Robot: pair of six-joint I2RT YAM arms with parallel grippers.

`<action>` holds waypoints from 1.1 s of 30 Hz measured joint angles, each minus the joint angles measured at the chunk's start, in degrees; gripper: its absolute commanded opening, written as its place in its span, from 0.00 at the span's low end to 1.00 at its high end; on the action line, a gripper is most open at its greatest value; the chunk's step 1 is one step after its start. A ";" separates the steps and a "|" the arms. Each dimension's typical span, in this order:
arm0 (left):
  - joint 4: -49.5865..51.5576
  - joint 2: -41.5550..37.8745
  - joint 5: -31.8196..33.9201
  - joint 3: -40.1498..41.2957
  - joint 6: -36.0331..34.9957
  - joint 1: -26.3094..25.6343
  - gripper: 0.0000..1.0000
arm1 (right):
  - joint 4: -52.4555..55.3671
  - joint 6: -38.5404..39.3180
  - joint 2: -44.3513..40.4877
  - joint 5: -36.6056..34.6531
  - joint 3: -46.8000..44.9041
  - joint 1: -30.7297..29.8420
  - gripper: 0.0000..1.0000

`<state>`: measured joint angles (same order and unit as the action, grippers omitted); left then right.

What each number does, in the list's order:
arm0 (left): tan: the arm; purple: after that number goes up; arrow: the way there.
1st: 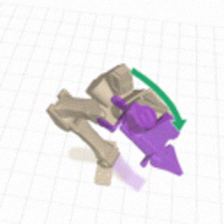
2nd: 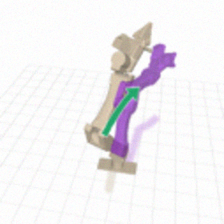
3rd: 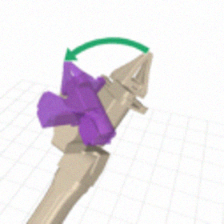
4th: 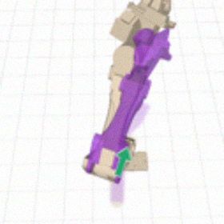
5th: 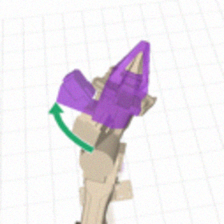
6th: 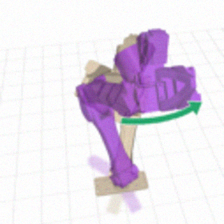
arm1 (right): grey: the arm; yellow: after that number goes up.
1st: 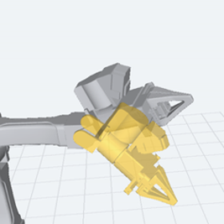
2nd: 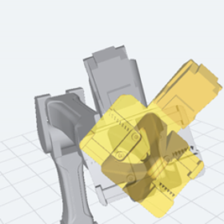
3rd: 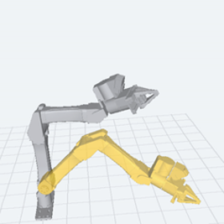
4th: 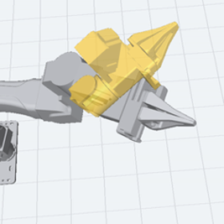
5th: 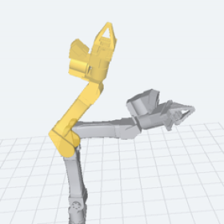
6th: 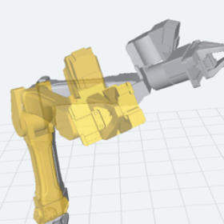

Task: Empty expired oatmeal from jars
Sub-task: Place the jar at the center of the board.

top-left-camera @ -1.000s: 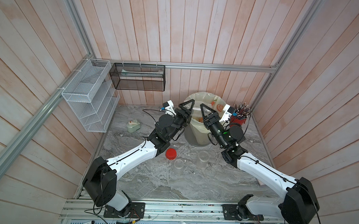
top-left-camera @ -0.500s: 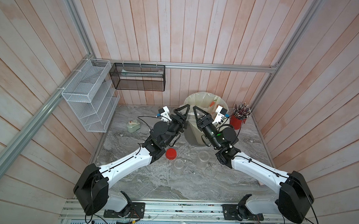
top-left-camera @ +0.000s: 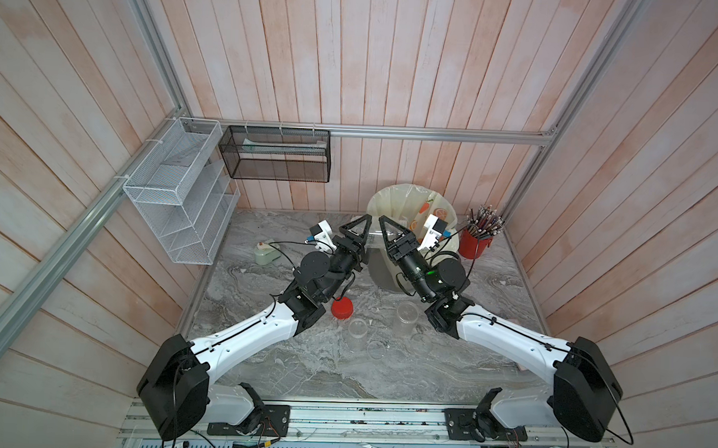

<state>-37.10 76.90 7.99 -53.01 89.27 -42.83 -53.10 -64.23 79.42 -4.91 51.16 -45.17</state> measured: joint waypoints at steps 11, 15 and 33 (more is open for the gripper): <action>0.04 -4.68 -0.46 3.82 -1.18 -0.66 0.96 | 1.84 3.98 0.04 -2.82 1.05 -3.56 0.47; 0.83 -7.67 -0.44 5.97 -2.23 -1.07 1.00 | 4.96 6.84 0.04 -4.52 2.45 -4.94 0.45; 25.86 -39.63 9.35 21.18 -14.16 0.85 1.00 | 24.26 23.47 5.84 -10.08 14.23 -9.90 0.43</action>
<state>-11.25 37.28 17.34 -31.83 75.11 -41.98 -28.84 -40.75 85.25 -14.98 65.39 -55.07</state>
